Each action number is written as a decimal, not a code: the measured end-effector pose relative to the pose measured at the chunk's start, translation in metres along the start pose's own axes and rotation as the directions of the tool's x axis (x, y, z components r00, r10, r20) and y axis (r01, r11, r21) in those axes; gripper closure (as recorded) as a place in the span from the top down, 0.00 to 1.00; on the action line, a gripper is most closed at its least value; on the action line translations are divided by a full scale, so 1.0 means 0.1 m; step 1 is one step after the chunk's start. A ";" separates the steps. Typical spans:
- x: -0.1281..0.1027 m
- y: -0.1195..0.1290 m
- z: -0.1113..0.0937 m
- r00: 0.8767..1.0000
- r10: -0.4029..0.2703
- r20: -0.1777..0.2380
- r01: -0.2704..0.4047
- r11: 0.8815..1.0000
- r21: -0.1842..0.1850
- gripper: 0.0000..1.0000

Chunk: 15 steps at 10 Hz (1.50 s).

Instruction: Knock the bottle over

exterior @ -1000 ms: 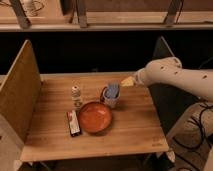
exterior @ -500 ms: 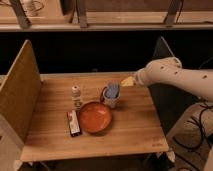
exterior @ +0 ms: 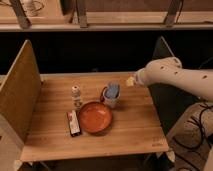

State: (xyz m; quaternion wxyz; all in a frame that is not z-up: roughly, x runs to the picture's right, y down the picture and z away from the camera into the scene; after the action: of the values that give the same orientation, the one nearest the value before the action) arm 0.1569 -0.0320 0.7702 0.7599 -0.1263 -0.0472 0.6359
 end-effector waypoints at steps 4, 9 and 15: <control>0.06 0.05 0.01 1.000 -0.005 -0.013 0.005 1.000 -0.001 0.00; 0.71 0.92 0.25 0.983 -0.056 -0.173 0.042 0.996 -0.082 0.00; 0.73 0.97 0.26 0.982 -0.056 -0.179 0.041 0.995 -0.089 0.00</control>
State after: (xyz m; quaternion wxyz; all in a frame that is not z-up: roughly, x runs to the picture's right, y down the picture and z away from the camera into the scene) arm 0.0723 0.0578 0.7643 0.7702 -0.2146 -0.0078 0.6005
